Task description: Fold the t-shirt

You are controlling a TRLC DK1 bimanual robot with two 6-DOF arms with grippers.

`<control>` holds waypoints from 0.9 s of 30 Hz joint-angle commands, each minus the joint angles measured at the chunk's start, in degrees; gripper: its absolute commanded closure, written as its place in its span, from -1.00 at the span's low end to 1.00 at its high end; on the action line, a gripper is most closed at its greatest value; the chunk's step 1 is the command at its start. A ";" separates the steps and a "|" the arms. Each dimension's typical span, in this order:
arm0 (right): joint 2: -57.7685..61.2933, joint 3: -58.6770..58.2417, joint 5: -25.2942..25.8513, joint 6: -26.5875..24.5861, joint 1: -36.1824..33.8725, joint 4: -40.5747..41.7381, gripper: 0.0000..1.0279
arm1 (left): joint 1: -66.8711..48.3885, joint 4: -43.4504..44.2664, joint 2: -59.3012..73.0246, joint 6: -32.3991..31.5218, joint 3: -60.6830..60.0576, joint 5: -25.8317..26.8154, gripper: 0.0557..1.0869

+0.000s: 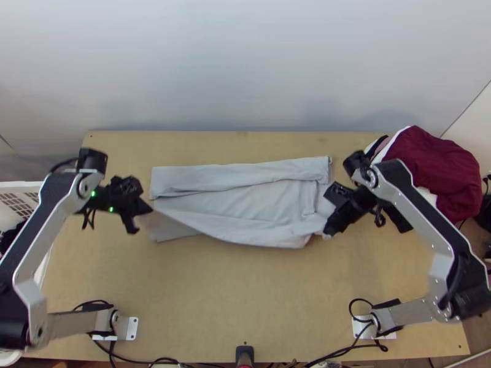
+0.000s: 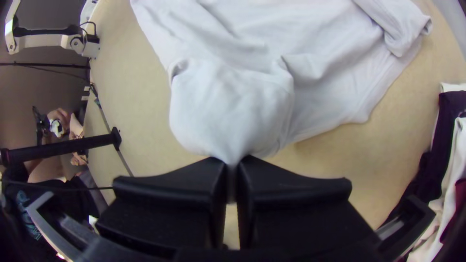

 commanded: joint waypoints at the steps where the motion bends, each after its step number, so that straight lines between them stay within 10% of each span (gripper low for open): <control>1: 6.66 8.14 -1.18 -0.42 -3.82 -1.71 0.94 | -0.21 0.35 11.36 0.05 11.69 0.05 0.92; 27: 29.69 33.54 -2.24 1.69 -7.51 -2.59 0.94 | -1.00 0.35 32.27 -0.21 30.33 -0.83 0.92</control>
